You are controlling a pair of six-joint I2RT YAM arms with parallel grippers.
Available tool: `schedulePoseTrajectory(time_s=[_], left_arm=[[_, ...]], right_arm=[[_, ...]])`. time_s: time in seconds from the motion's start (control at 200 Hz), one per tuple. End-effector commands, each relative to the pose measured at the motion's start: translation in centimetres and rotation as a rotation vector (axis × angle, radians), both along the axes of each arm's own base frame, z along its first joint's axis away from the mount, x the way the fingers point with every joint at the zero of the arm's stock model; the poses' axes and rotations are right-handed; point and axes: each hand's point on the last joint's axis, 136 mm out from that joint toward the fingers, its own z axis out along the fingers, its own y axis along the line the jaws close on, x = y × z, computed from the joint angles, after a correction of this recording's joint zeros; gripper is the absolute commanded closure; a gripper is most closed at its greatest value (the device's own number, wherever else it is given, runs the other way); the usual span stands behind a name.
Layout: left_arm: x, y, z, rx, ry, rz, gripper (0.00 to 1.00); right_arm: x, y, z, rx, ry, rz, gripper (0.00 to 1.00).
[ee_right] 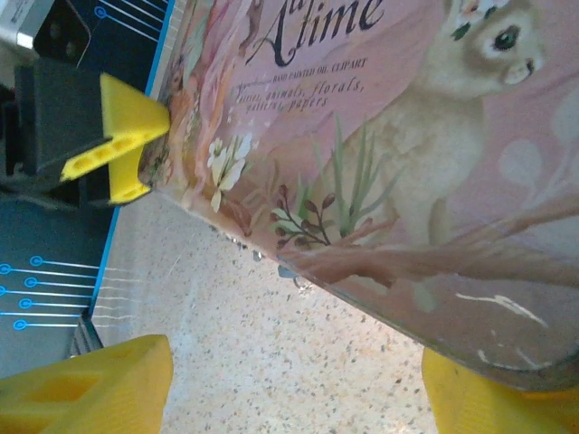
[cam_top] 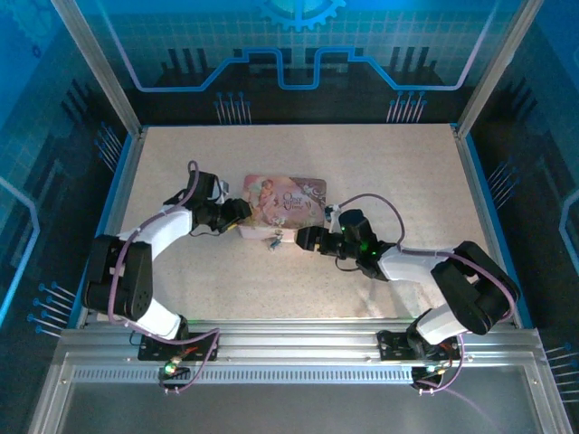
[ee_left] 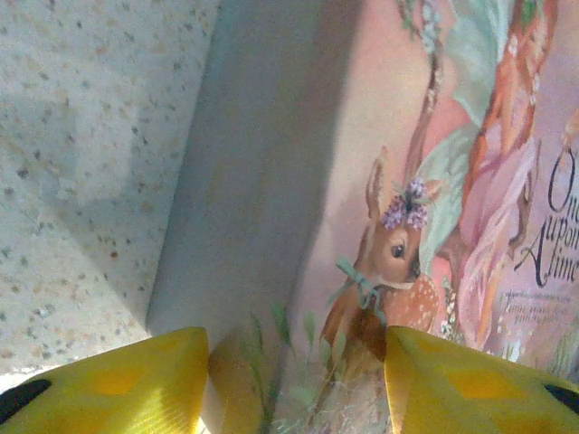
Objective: Unlock a padlock with a key
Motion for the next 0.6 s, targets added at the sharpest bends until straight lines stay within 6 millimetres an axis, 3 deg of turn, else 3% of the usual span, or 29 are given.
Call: schedulePoseTrajectory(time_s=[0.0, 0.41, 0.595], left_arm=[[-4.8, -0.1, -3.6, 0.032, 0.160, 0.011, 0.47], [-9.6, -2.0, -4.2, -0.003, 0.193, 0.034, 0.47], [-10.2, -2.1, -4.4, -0.017, 0.191, 0.053, 0.47]], right_arm=[[1.7, 0.0, 1.5, 0.004, -0.087, 0.033, 0.25], [5.4, -0.5, 2.7, 0.068, -0.171, 0.054, 0.22], [6.1, -0.4, 2.2, 0.091, -0.167, 0.054, 0.22]])
